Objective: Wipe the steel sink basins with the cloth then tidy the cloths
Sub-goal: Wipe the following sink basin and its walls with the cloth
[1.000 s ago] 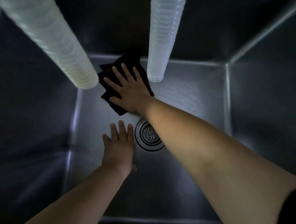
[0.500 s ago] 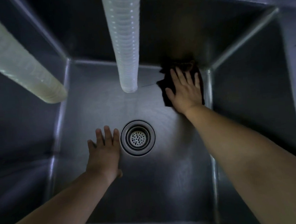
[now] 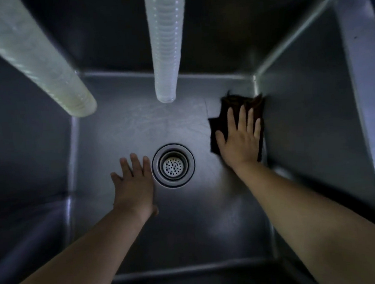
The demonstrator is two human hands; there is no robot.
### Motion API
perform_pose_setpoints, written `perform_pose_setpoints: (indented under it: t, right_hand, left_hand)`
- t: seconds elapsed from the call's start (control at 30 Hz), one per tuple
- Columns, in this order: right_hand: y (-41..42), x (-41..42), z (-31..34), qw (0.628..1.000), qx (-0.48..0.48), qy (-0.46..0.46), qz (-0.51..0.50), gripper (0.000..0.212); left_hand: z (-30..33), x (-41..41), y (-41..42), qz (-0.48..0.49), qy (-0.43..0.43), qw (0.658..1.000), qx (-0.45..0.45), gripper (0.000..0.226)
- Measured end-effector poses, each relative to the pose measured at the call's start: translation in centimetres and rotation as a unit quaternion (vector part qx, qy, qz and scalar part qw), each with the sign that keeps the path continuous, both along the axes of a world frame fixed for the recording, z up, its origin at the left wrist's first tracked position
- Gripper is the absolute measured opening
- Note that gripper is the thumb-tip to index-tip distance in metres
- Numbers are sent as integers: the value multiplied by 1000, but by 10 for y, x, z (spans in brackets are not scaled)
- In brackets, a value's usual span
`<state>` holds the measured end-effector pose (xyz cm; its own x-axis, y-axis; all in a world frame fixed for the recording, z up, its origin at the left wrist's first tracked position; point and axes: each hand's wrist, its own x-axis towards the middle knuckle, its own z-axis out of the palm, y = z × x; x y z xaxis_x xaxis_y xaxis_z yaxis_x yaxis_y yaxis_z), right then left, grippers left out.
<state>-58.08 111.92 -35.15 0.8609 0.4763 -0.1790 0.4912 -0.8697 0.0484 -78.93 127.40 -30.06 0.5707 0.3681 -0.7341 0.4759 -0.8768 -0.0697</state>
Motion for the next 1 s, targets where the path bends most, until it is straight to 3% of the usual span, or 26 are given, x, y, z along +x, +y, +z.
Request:
perform_pose_setpoints:
  t: [0.3, 0.5, 0.73, 0.87, 1.0]
  right_hand:
    - [-79, -146, 8, 989, -61, 81, 105, 81]
    - [-19, -80, -1, 990, -2, 62, 126, 83]
    - [59, 27, -3, 989, -32, 53, 131, 73]
    - [45, 14, -3, 987, -24, 42, 153, 72]
    - [2, -50, -2, 982, -12, 48, 184, 77]
  left_hand:
    - [5, 2, -1, -4, 6, 1000, -2, 131]
    - [-2, 0, 0, -8, -2, 1000, 3, 131]
    - [-8, -2, 1, -1, -8, 1000, 0, 133]
    - [-8, -3, 0, 0, -11, 1000, 3, 133]
    - [-7, -4, -1, -5, -15, 1000, 5, 135]
